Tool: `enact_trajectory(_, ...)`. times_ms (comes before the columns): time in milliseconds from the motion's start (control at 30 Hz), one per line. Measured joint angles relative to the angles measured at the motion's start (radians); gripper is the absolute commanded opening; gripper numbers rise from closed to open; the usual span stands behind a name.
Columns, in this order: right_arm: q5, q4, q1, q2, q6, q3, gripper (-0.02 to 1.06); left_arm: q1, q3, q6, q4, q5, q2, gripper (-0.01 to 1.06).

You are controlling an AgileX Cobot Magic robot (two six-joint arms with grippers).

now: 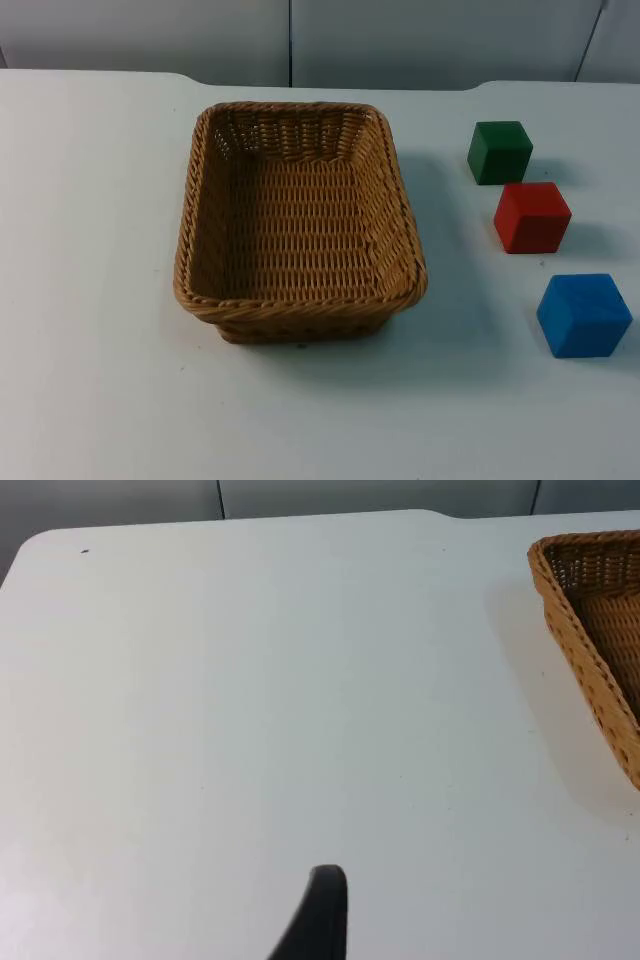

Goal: Pick up the basket with the left hand and place the blue cube into the basket with the right hand.

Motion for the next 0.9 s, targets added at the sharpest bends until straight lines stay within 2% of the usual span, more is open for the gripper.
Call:
enact_trajectory(367, 0.0, 0.0, 0.0, 0.0, 0.0, 0.0, 1.04, 0.0, -0.013, -0.014, 0.0, 0.0, 0.0, 0.81)
enact_trajectory(667, 0.0, 0.0, 0.0, 0.0, 0.0, 0.0, 1.04, 0.0, -0.12, -0.014, 0.0, -0.005, 0.012, 0.81)
enact_trajectory(900, 0.0, 0.0, 0.0, 0.0, 0.0, 0.0, 1.04, 0.0, -0.232, -0.017, 0.0, -0.047, 0.144, 0.81)
